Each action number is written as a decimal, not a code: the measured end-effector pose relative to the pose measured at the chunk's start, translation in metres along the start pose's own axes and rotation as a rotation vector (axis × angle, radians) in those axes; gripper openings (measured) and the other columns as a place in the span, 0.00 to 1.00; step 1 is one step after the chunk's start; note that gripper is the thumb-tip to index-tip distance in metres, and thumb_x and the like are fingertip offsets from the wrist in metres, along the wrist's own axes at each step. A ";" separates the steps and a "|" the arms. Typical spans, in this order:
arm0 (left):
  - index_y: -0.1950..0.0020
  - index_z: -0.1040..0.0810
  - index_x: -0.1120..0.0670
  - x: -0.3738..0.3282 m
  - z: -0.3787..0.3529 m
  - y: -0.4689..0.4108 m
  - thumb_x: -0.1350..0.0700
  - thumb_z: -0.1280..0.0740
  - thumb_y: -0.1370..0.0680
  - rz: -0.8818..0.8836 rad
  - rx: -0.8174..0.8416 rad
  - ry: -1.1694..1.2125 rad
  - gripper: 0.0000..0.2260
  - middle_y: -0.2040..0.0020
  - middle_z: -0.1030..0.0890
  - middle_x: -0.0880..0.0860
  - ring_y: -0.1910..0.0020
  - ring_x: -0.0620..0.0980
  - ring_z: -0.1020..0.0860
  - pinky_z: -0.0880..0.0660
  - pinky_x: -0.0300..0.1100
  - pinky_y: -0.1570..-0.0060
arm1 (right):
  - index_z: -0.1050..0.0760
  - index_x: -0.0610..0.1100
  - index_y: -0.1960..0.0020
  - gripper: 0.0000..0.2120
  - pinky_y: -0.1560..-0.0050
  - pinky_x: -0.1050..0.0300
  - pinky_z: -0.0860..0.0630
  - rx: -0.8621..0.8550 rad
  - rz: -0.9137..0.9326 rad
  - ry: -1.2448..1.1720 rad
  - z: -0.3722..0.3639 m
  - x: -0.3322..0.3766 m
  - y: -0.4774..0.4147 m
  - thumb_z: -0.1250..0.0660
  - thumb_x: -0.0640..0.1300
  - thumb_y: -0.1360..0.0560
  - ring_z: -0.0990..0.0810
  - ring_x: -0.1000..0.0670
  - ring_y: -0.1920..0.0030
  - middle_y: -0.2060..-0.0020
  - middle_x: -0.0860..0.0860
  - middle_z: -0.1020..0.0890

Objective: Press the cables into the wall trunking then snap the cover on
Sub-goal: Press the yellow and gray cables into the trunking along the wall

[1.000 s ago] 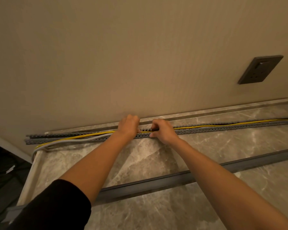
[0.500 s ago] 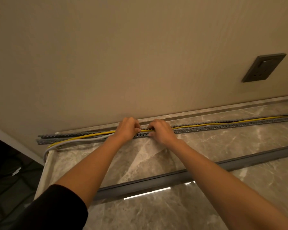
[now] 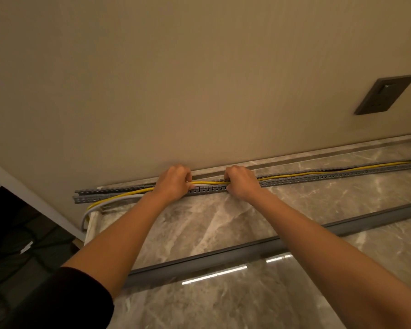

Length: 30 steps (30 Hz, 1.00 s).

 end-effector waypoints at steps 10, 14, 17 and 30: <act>0.47 0.22 0.60 0.001 -0.005 -0.003 0.58 0.34 0.23 0.022 0.066 -0.005 0.08 0.43 0.21 0.60 0.43 0.59 0.24 0.27 0.48 0.46 | 0.22 0.42 0.42 0.12 0.42 0.52 0.28 -0.013 0.020 -0.177 -0.012 0.030 0.000 0.34 0.38 0.25 0.23 0.42 0.42 0.43 0.42 0.19; 0.48 0.21 0.60 -0.001 -0.002 -0.004 0.60 0.34 0.23 0.005 0.008 -0.001 0.06 0.43 0.22 0.62 0.43 0.61 0.24 0.27 0.49 0.46 | 0.22 0.40 0.44 0.11 0.44 0.51 0.27 0.007 0.013 -0.164 -0.011 0.031 -0.004 0.34 0.36 0.26 0.23 0.41 0.42 0.43 0.41 0.20; 0.48 0.21 0.61 -0.009 -0.001 -0.002 0.64 0.37 0.23 -0.037 -0.044 -0.087 0.07 0.44 0.21 0.63 0.43 0.64 0.24 0.27 0.51 0.47 | 0.22 0.40 0.44 0.11 0.43 0.50 0.27 0.025 0.016 -0.145 -0.013 0.031 -0.006 0.33 0.36 0.26 0.23 0.41 0.41 0.43 0.42 0.20; 0.52 0.19 0.62 -0.014 0.004 -0.001 0.68 0.39 0.26 -0.145 0.043 -0.164 0.09 0.48 0.20 0.64 0.47 0.63 0.22 0.26 0.49 0.50 | 0.21 0.40 0.44 0.12 0.43 0.52 0.27 0.004 0.009 -0.188 -0.015 0.027 -0.008 0.33 0.34 0.27 0.23 0.42 0.41 0.44 0.42 0.19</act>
Point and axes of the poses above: each hand's wrist, its own y-axis away from the middle knuckle, its own z-axis out of the back of the hand, x = y × z, the point moved 10 cm from there along -y, towards the middle knuckle
